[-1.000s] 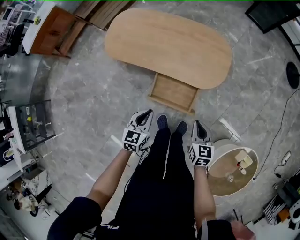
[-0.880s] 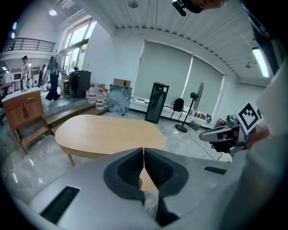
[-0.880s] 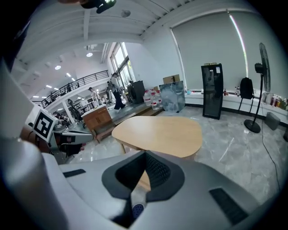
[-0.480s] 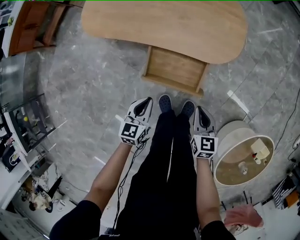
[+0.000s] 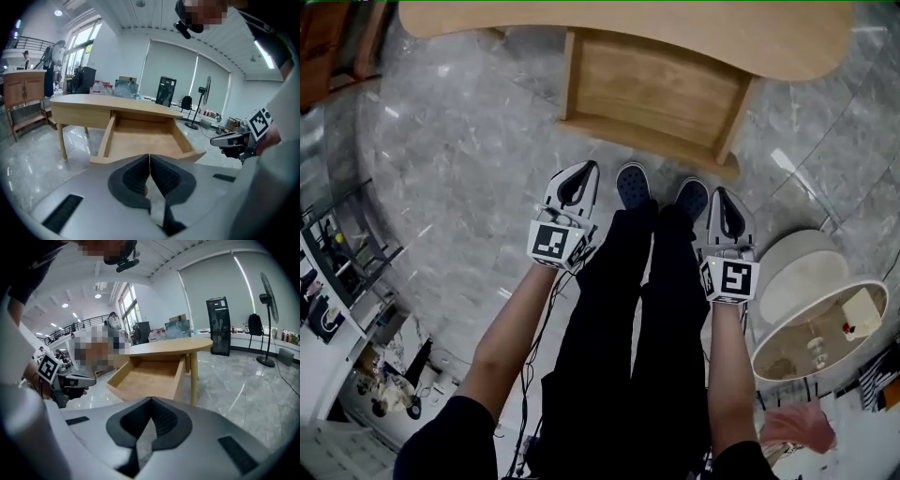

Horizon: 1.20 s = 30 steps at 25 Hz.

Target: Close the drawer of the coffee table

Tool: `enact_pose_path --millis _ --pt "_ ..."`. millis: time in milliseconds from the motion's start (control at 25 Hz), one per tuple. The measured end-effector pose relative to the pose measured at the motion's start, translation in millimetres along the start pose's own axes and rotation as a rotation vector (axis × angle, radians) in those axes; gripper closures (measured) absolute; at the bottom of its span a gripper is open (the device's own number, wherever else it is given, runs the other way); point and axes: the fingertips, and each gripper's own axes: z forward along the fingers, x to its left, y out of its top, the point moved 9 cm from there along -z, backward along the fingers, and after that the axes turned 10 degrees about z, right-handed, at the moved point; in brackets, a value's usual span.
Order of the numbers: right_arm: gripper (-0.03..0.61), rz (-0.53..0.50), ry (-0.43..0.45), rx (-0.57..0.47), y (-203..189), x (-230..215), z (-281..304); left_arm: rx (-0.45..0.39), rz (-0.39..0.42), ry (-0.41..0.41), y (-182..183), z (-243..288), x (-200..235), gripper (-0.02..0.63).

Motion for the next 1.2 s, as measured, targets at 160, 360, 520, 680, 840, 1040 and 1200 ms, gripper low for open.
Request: enact_pose_path --millis 160,360,520,680,840,1040,1200 --pt "0.551 -0.001 -0.009 -0.008 -42 -15 13 -0.002 0.042 -0.043 -38 23 -11 0.584" --pt "0.551 -0.006 -0.016 -0.033 -72 -27 25 -0.006 0.04 -0.076 -68 48 -26 0.584" --pt "0.551 -0.017 -0.038 -0.086 -77 -34 33 -0.02 0.01 -0.037 -79 63 -19 0.584" --pt "0.551 -0.045 -0.062 -0.129 -77 -36 32 -0.04 -0.018 0.021 -80 71 -11 0.584" --pt "0.551 -0.058 -0.083 -0.147 -76 -33 30 -0.083 -0.046 0.057 -66 74 -7 0.586" --pt "0.551 -0.056 -0.078 -0.149 -73 -28 28 -0.067 -0.066 0.085 -65 74 -9 0.586" --pt "0.551 -0.057 -0.094 -0.165 -67 -29 27 -0.063 -0.05 0.078 -61 74 -10 0.586"
